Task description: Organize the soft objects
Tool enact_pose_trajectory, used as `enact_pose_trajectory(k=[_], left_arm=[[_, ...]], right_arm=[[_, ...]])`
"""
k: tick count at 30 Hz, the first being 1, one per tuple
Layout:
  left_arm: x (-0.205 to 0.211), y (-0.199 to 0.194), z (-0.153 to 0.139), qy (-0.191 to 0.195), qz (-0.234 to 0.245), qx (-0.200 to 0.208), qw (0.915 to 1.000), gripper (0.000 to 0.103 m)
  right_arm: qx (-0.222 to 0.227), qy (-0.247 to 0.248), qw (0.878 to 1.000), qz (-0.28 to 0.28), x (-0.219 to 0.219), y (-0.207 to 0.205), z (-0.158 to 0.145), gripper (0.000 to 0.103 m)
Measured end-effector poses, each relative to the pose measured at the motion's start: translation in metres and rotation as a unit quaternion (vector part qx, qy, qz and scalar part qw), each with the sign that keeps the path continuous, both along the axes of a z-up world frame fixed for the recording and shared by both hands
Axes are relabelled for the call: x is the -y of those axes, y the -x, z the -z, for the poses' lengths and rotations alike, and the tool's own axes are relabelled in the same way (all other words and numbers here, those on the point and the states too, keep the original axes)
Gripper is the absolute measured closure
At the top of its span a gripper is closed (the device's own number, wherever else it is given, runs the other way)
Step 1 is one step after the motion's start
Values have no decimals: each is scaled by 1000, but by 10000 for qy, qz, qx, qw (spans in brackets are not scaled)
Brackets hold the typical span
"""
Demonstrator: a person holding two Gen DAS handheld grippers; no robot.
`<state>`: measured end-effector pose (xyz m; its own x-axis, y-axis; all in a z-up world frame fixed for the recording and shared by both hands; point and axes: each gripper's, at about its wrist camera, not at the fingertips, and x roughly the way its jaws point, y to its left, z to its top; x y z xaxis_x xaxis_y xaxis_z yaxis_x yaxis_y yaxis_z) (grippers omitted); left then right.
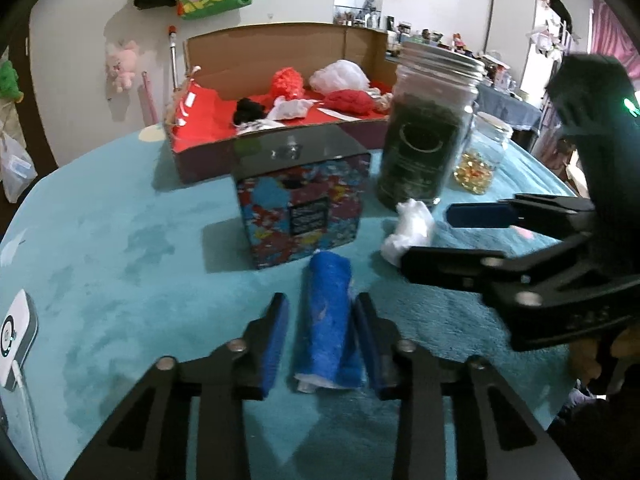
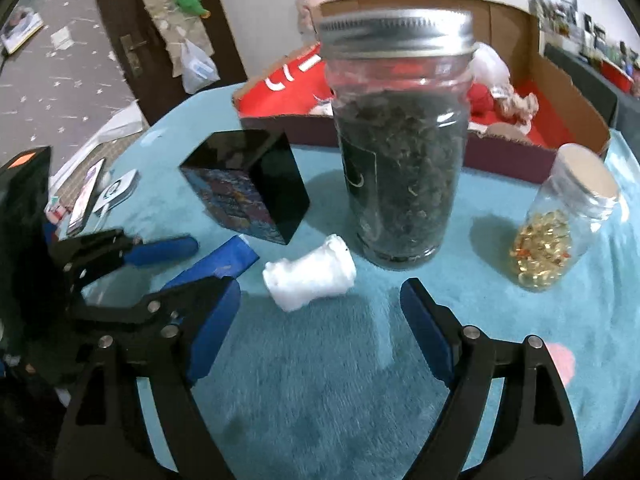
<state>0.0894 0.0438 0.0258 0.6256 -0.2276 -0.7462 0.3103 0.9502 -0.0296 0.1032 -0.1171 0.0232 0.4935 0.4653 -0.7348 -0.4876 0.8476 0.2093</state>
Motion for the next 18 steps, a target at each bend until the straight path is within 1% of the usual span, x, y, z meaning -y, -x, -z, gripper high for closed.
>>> enact_pose_trajectory(k=[1, 2, 5, 7, 8, 9, 10, 11, 12, 13, 14, 18], left_arm=[[2, 0, 1, 6, 28, -19, 10000, 76], [3, 0, 2, 16, 38, -31, 10000, 78], [4, 0, 2, 46, 18, -26, 10000, 78], [4, -1, 1, 131, 8, -52, 9999, 78], [4, -1, 1, 147, 5, -54, 9999, 79], [5, -1, 1, 164, 6, -54, 9999, 79], [6, -1, 1, 179, 22, -51, 9998, 79], [7, -1, 0, 198, 35, -49, 9998, 80], [10, -1, -1, 243, 71, -60, 9997, 80], [13, 0, -1, 296, 128, -75, 9995, 80], [17, 0, -2, 304, 164, -75, 9994, 80], [32, 0, -5, 316, 303, -33, 9990, 80]], right_arm=[[-49, -14, 10000, 40, -2, -2, 2, 20], [-96, -24, 9999, 71, -3, -4, 3, 22], [-125, -67, 9998, 120, -7, -6, 6, 23], [-98, -40, 9998, 172, -7, -7, 6, 36], [-107, -77, 9997, 195, -7, -8, 6, 54], [-135, -147, 9996, 204, -6, -9, 6, 65], [-169, -198, 9995, 186, -5, -9, 7, 65], [-169, -258, 9994, 166, -3, -9, 7, 68], [-129, -311, 9993, 143, 0, -7, 5, 72], [-51, -333, 9993, 141, 3, -4, 3, 72], [10, -339, 9993, 139, 7, -1, 1, 74], [168, -388, 9989, 221, 30, 10, -9, 75]])
